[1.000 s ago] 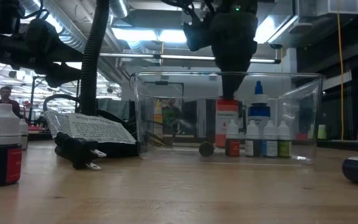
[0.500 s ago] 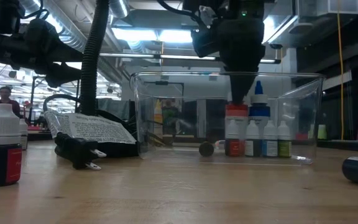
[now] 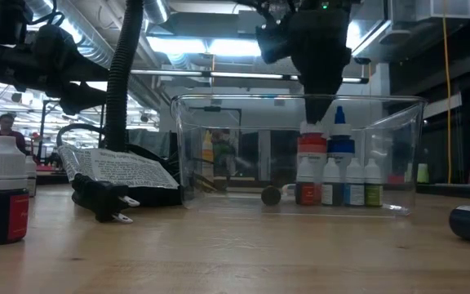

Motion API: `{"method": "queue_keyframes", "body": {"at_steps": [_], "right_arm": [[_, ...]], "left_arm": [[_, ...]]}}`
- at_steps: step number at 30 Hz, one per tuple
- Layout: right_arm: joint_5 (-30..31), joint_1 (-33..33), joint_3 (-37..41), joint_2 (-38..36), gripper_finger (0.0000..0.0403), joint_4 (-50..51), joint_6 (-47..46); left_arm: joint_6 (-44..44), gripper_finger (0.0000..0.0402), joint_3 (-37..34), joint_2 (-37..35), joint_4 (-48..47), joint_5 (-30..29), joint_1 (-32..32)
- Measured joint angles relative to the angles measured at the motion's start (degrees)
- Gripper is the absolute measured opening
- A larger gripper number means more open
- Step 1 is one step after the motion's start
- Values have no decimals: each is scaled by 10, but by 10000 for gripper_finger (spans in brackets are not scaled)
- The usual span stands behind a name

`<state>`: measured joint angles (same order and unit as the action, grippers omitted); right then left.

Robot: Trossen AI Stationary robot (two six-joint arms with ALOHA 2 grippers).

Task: Pick & Place food coloring
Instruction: Put the big pink food coloring bottle into the transparent bin, then put the big orange food coloring bottle into the transparent bin

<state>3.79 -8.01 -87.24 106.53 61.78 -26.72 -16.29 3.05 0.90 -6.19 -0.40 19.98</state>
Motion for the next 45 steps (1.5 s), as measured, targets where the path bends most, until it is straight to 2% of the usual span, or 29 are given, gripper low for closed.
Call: {"method": "queue_keyframes", "body": {"at_steps": [7, 10, 19, 24, 28, 31, 35, 39, 45], "right_arm": [[64, -1, 0, -58, 146, 8, -1], [72, -8, 0, -96, 147, 12, -18], [52, -41, -1, -193, 150, 55, -158], [52, -70, -1, -224, 193, 127, -257], [53, -115, -1, -233, 238, 177, -359], [52, -166, 1, -232, 253, 188, -432], [44, -225, 20, -215, 251, 186, -520], [7, -288, 56, -207, 240, 165, -612], [0, -365, 101, -203, 227, 117, -729]], "left_arm": [[0, 322, 0, 0, 0, 0, 0], [0, 322, 0, 0, 0, 0, 0], [0, 322, 0, 0, 0, 0, 0], [0, 322, 0, 0, 0, 0, 0], [0, 322, 0, 0, 0, 0, 0], [0, 322, 0, 0, 0, 0, 0], [0, 322, 0, 0, 0, 0, 0], [0, 322, 0, 0, 0, 0, 0], [0, 322, 0, 0, 0, 0, 0]]}}
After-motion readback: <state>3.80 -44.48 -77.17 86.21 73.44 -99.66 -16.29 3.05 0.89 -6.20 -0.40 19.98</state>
